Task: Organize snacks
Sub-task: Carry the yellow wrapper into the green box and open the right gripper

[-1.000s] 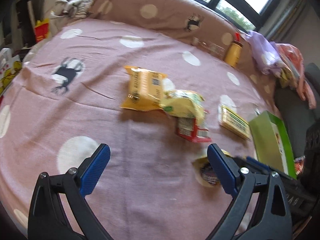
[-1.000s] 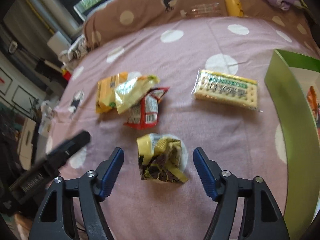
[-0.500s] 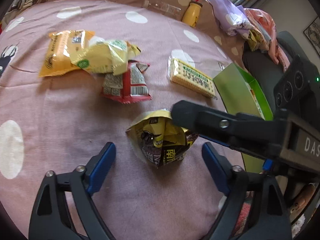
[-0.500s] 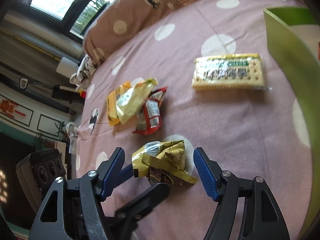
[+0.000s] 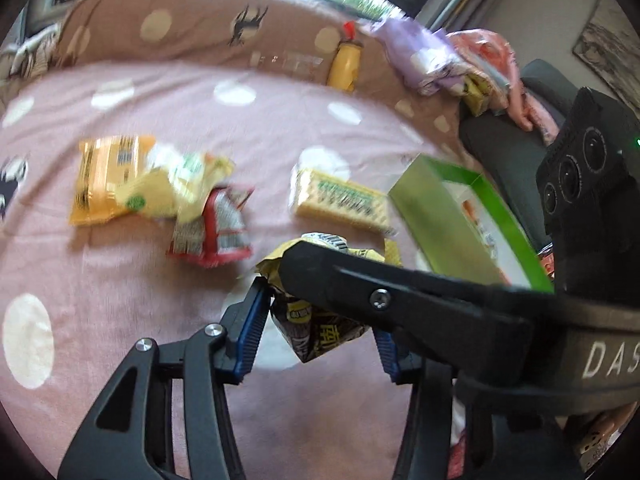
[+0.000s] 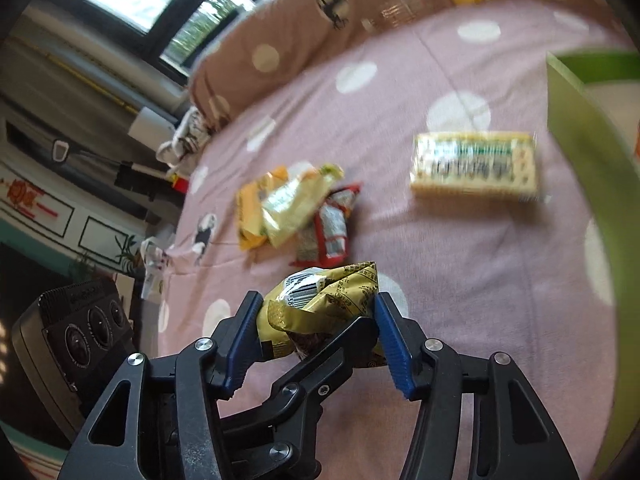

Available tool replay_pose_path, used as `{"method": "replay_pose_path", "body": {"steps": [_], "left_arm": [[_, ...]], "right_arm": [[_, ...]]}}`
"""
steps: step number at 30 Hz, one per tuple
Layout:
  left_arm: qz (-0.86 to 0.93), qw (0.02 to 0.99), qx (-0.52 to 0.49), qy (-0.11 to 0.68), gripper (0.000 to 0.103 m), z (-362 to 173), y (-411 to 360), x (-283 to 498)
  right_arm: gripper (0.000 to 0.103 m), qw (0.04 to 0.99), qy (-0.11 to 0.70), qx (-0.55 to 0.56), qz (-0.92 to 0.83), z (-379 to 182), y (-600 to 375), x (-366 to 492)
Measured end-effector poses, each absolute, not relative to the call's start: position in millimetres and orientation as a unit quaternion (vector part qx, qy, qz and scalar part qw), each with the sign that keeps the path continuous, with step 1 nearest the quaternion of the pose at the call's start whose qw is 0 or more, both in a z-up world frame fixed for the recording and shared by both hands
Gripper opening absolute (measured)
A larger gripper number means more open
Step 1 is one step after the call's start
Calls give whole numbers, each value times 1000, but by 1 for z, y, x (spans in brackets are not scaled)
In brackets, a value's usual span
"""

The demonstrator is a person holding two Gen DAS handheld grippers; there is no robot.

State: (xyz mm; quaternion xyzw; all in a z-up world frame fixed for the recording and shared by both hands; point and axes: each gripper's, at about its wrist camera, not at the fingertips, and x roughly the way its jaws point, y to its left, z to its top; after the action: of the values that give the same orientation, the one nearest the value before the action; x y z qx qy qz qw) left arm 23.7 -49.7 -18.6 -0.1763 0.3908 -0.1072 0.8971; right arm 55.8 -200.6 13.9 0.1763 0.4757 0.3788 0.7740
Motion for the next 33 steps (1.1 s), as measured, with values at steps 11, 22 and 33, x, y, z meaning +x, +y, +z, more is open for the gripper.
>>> {"method": "replay_pose_path", "body": {"steps": [11, 22, 33], "left_arm": [[-199, 928, -108, 295, 46, 50, -140, 43], [-296, 898, -50, 322, 46, 51, -231, 82], [-332, 862, -36, 381, 45, 25, -273, 111]], "right_arm": [[59, 867, 341, 217, 291, 71, -307, 49], [59, 872, 327, 309, 190, 55, -390, 64], [59, 850, 367, 356, 127, 22, -426, 82]]}}
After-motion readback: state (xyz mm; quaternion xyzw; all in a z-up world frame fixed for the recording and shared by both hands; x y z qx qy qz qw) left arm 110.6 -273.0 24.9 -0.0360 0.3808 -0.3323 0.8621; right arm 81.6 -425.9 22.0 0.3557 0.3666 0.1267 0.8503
